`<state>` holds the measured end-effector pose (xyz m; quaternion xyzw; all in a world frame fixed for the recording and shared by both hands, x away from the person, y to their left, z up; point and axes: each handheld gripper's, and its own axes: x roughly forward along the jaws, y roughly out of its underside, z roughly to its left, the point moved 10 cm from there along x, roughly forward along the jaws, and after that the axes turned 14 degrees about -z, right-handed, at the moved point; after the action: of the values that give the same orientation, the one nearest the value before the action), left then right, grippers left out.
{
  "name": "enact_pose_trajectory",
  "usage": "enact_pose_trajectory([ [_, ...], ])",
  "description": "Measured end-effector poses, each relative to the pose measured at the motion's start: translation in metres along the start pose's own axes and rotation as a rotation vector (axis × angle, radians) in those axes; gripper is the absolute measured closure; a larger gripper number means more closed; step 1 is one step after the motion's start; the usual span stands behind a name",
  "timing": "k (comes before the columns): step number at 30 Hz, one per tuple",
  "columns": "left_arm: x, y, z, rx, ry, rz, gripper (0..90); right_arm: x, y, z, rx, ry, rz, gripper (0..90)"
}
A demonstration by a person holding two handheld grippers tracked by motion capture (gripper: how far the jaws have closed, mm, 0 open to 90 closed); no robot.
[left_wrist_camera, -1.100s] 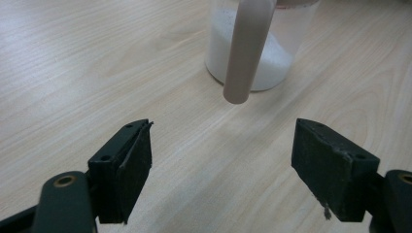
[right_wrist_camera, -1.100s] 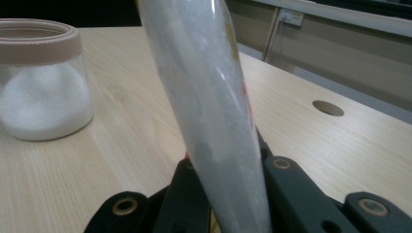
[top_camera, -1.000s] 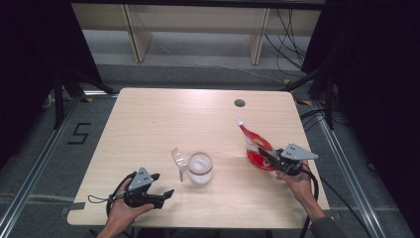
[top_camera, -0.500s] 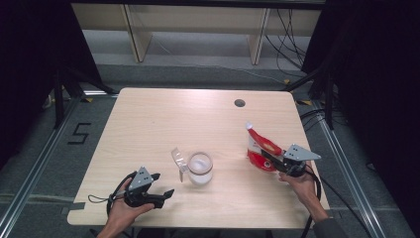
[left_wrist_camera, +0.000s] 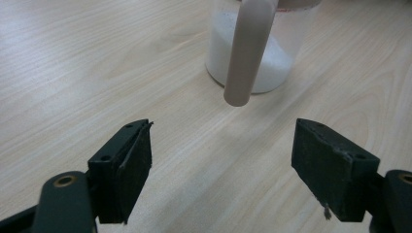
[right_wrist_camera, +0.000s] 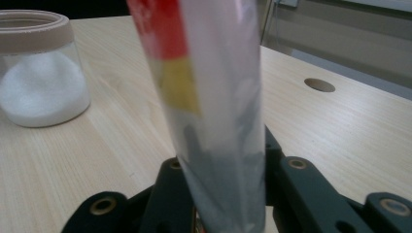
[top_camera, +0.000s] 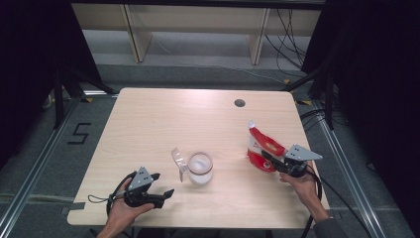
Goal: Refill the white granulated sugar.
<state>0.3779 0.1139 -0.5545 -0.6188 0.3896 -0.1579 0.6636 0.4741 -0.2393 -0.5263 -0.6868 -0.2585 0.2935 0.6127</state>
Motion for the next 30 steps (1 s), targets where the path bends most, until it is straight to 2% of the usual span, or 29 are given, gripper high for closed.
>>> enact_pose_trajectory([
  [1, 0.0, 0.0, 0.0, 0.001, 0.0, 0.001, 22.2, 0.001, -0.001, -0.001, -0.015, -0.003, -0.011, 73.0],
  [2, 0.0, 0.0, 0.0, 0.001, 0.0, 0.001, 22.2, -0.001, 0.0, 0.0, 0.003, -0.01, 0.011, 71.1],
  [3, 0.0, 0.0, 0.0, 0.001, 0.0, 0.001, 22.2, -0.001, -0.001, -0.001, -0.009, -0.006, -0.007, 69.5],
  [5, 0.0, 0.0, 0.0, 0.001, 0.0, 0.001, 22.2, -0.002, -0.001, -0.001, 0.004, 0.007, 0.004, 66.9],
  [6, 0.0, 0.0, 0.0, 0.001, 0.0, 0.001, 22.2, -0.001, -0.002, -0.005, -0.034, 0.006, -0.005, 66.6],
  [7, 0.0, 0.0, 0.0, 0.002, 0.0, 0.001, 22.2, -0.002, -0.002, 0.0, 0.007, 0.0, -0.002, 66.1],
  [9, 0.0, 0.0, 0.0, 0.001, 0.0, 0.002, 22.2, -0.001, -0.004, 0.0, 0.004, 0.003, -0.017, 64.6],
  [11, 0.0, 0.0, 0.0, 0.003, -0.004, 0.004, 22.2, -0.001, -0.005, 0.001, 0.012, 0.008, -0.02, 59.4],
  [12, 0.0, 0.001, 0.001, 0.006, -0.004, 0.007, 22.2, -0.001, -0.004, 0.002, 0.047, 0.021, -0.008, 55.7],
  [13, 0.0, 0.001, 0.001, 0.003, -0.005, 0.007, 22.2, 0.0, -0.005, -0.001, 0.022, 0.026, -0.026, 52.5],
  [14, 0.0, 0.001, 0.001, 0.005, -0.005, 0.007, 22.2, 0.0, -0.008, -0.003, 0.026, 0.029, -0.042, 49.0],
  [15, 0.0, 0.001, 0.0, 0.005, -0.004, 0.005, 22.2, -0.001, -0.007, 0.001, 0.076, 0.02, -0.03, 45.7],
  [16, 0.0, 0.0, 0.0, 0.002, -0.004, 0.004, 22.2, -0.002, -0.01, 0.001, 0.081, 0.011, -0.042, 44.8],
  [17, 0.0, 0.0, 0.0, 0.002, -0.003, 0.003, 22.2, -0.002, -0.012, 0.0, 0.073, 0.027, -0.056, 43.1],
  [18, 0.0, 0.0, 0.0, 0.0, -0.001, 0.002, 22.2, -0.004, -0.013, -0.001, 0.069, 0.029, -0.044, 40.9],
  [19, 0.0, 0.001, 0.001, 0.006, -0.005, 0.006, 22.2, -0.004, -0.016, 0.002, 0.084, 0.023, -0.058, 39.4],
  [21, 0.0, 0.001, 0.001, 0.005, -0.001, 0.004, 22.2, -0.004, -0.02, 0.0, 0.059, 0.038, -0.086, 38.6],
  [22, 0.0, 0.001, 0.0, 0.002, -0.002, 0.005, 22.2, -0.005, -0.021, 0.0, 0.041, 0.024, -0.085, 37.7],
  [23, 0.0, 0.001, 0.0, 0.001, -0.005, 0.005, 22.2, -0.006, -0.021, 0.003, 0.058, 0.038, -0.074, 36.7],
  [24, 0.0, 0.0, 0.0, 0.003, 0.002, 0.002, 22.2, -0.006, -0.022, 0.002, 0.039, 0.032, -0.076, 36.1],
  [26, 0.0, 0.0, 0.0, -0.001, 0.0, 0.0, 22.2, -0.008, -0.023, 0.002, 0.034, 0.035, -0.069, 34.3],
  [27, 0.0, 0.0, 0.0, -0.001, 0.0, 0.0, 22.2, -0.008, -0.026, 0.002, 0.027, 0.052, -0.086, 34.3],
  [30, 0.0, 0.0, 0.0, -0.008, -0.002, 0.0, 22.2, -0.01, -0.027, 0.004, 0.035, 0.038, -0.077, 33.0],
])
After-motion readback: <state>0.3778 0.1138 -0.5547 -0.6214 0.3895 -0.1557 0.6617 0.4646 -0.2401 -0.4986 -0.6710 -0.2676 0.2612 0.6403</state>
